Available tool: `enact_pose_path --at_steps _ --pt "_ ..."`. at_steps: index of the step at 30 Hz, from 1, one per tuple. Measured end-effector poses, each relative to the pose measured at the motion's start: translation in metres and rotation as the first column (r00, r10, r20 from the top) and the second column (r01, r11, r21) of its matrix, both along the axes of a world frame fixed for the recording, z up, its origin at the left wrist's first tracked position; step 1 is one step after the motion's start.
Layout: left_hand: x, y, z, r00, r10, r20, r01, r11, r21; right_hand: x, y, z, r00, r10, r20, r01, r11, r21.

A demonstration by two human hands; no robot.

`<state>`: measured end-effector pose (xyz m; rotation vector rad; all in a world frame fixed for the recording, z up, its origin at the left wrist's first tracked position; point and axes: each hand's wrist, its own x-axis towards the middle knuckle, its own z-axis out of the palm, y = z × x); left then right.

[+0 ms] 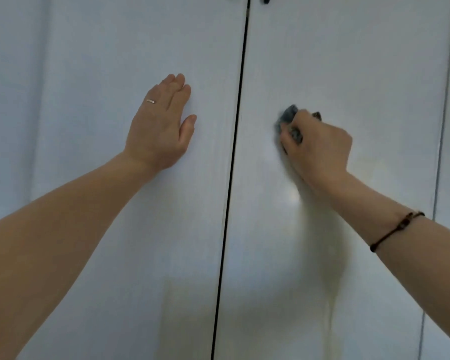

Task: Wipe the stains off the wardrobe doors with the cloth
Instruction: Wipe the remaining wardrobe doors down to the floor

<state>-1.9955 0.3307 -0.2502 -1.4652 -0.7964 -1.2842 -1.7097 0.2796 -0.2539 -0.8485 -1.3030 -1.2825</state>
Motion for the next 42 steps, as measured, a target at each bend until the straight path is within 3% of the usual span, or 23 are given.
enact_pose_path --at_steps 3,4,6,8,11,13,15,17,19,20,22,24,26,28,30,32,34,36,39,42 --pt "0.017 -0.011 0.009 0.985 0.166 0.045 -0.165 0.986 -0.023 -0.012 0.004 0.008 0.982 0.041 -0.183 -0.045 0.999 -0.017" --pt "0.027 -0.016 0.013 0.978 0.187 0.095 -0.183 0.982 -0.044 -0.024 0.011 -0.017 0.991 0.057 -0.123 -0.062 0.998 -0.032" --pt "0.05 -0.025 0.022 0.974 0.162 0.16 -0.155 0.987 -0.051 -0.05 0.022 -0.098 0.984 0.075 0.163 -0.057 0.993 -0.108" --pt "0.077 -0.026 0.028 0.986 0.077 0.146 -0.071 0.996 -0.045 -0.047 0.023 -0.171 0.887 0.082 0.455 -0.01 0.987 -0.159" --pt "0.107 -0.015 0.03 0.992 0.027 0.12 -0.019 0.998 -0.068 -0.017 0.018 -0.166 0.786 0.157 0.598 -0.073 0.984 -0.163" --pt "0.113 -0.009 0.03 0.992 0.026 0.121 -0.017 0.997 -0.076 -0.004 0.015 -0.102 0.869 0.087 0.488 -0.07 0.996 -0.053" --pt "0.11 -0.003 0.031 0.991 0.012 0.135 0.0 0.996 -0.085 0.007 0.008 -0.029 0.974 0.014 0.225 -0.031 0.997 0.072" --pt "0.11 -0.001 0.031 0.992 0.009 0.124 0.001 0.997 -0.081 0.011 0.003 0.013 0.999 0.011 -0.045 -0.008 0.998 0.068" --pt "0.111 0.0 0.031 0.994 0.006 0.112 0.004 0.996 -0.085 -0.003 0.008 0.005 0.985 0.049 -0.166 -0.045 0.999 0.023" --pt "0.111 0.001 0.031 0.994 0.006 0.11 0.005 0.996 -0.093 -0.013 0.013 -0.016 0.989 0.055 -0.139 -0.056 0.998 -0.004" --pt "0.108 0.002 0.03 0.995 0.003 0.104 0.008 0.995 -0.104 -0.028 0.022 -0.085 0.985 0.044 0.165 -0.035 0.998 -0.058" --pt "0.106 0.002 0.027 0.994 -0.021 0.108 0.033 0.993 -0.113 -0.021 0.019 -0.145 0.84 0.103 0.532 -0.032 0.989 -0.142" --pt "0.108 0.0 0.025 0.992 -0.055 0.114 0.068 0.992 -0.11 0.0 0.015 -0.148 0.731 0.148 0.666 -0.035 0.983 -0.18" --pt "0.11 0.0 0.023 0.99 -0.075 0.12 0.087 0.992 -0.095 0.015 0.01 -0.094 0.819 0.081 0.568 -0.01 0.992 -0.127" --pt "0.107 0.002 0.026 0.988 -0.111 0.111 0.122 0.988 -0.095 0.02 0.008 -0.01 0.975 -0.024 0.222 0.023 1.0 0.005" --pt "0.098 0.004 0.028 0.985 -0.149 0.082 0.156 0.984 -0.089 0.016 0.0 0.063 0.995 -0.06 -0.085 0.062 0.998 0.018" --pt "0.088 0.004 0.031 0.988 -0.154 0.024 0.155 0.986 -0.064 -0.004 0.005 0.093 0.985 -0.024 -0.169 0.021 1.0 -0.02" --pt "0.08 0.002 0.034 0.983 -0.18 -0.018 0.179 0.982 -0.067 -0.044 0.011 0.081 0.994 -0.006 -0.107 0.0 0.998 -0.064" --pt "0.074 -0.002 0.036 0.978 -0.209 -0.014 0.206 0.972 -0.108 -0.075 0.023 0.001 0.99 0.07 0.123 -0.061 0.995 -0.077" --pt "0.083 -0.007 0.031 0.985 -0.165 0.046 0.168 0.981 -0.101 -0.04 0.019 -0.08 0.893 0.129 0.431 -0.055 0.982 -0.18"
